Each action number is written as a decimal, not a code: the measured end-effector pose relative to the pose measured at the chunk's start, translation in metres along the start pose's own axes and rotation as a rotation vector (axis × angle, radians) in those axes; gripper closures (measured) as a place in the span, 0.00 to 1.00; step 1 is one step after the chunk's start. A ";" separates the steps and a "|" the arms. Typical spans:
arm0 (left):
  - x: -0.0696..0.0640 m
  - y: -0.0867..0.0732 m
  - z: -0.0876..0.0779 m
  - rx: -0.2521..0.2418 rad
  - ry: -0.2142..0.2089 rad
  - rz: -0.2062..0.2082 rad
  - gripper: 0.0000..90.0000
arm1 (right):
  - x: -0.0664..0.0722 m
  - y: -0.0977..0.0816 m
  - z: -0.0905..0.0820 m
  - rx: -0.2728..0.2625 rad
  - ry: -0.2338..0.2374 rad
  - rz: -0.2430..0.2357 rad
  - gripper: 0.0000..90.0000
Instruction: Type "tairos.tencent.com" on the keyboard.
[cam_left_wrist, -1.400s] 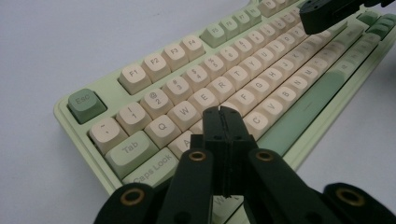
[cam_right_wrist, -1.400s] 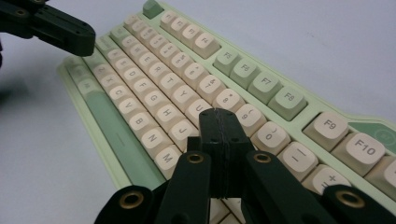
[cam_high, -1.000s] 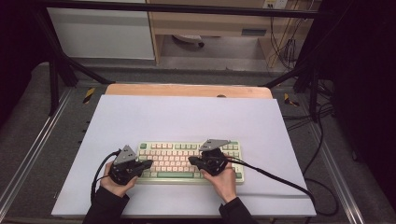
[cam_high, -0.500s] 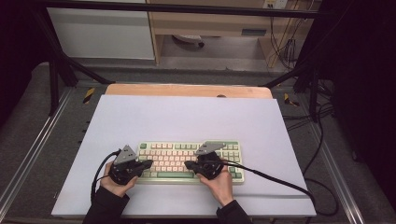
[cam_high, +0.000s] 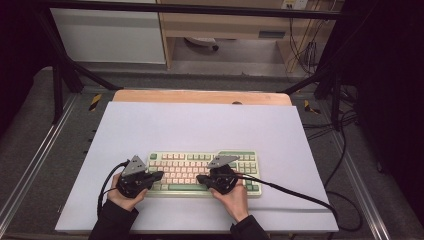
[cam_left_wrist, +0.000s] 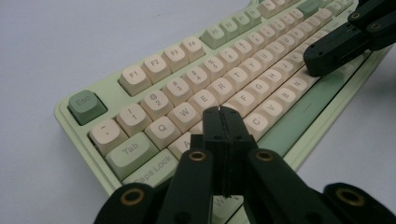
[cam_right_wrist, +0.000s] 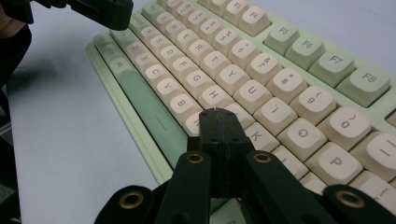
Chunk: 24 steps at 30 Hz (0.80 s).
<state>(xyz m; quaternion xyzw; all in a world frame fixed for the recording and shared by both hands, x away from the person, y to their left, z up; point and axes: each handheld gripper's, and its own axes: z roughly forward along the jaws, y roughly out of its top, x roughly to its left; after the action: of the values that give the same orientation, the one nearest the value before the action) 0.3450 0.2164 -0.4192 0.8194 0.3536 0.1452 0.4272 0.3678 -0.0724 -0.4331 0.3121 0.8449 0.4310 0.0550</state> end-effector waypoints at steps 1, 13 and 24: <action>0.000 0.000 0.000 0.000 0.000 0.000 1.00 | 0.000 0.000 0.000 -0.001 0.000 0.001 1.00; 0.000 0.001 -0.001 -0.003 -0.002 0.003 1.00 | 0.001 0.001 -0.004 -0.012 -0.010 -0.013 1.00; 0.002 0.002 -0.005 0.001 -0.019 0.016 0.84 | -0.017 0.002 -0.041 -0.059 -0.069 -0.001 0.87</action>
<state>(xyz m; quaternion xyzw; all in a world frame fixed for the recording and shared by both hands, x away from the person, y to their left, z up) 0.3451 0.2202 -0.4146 0.8237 0.3432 0.1407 0.4289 0.3674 -0.1095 -0.4085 0.3245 0.8295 0.4448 0.0935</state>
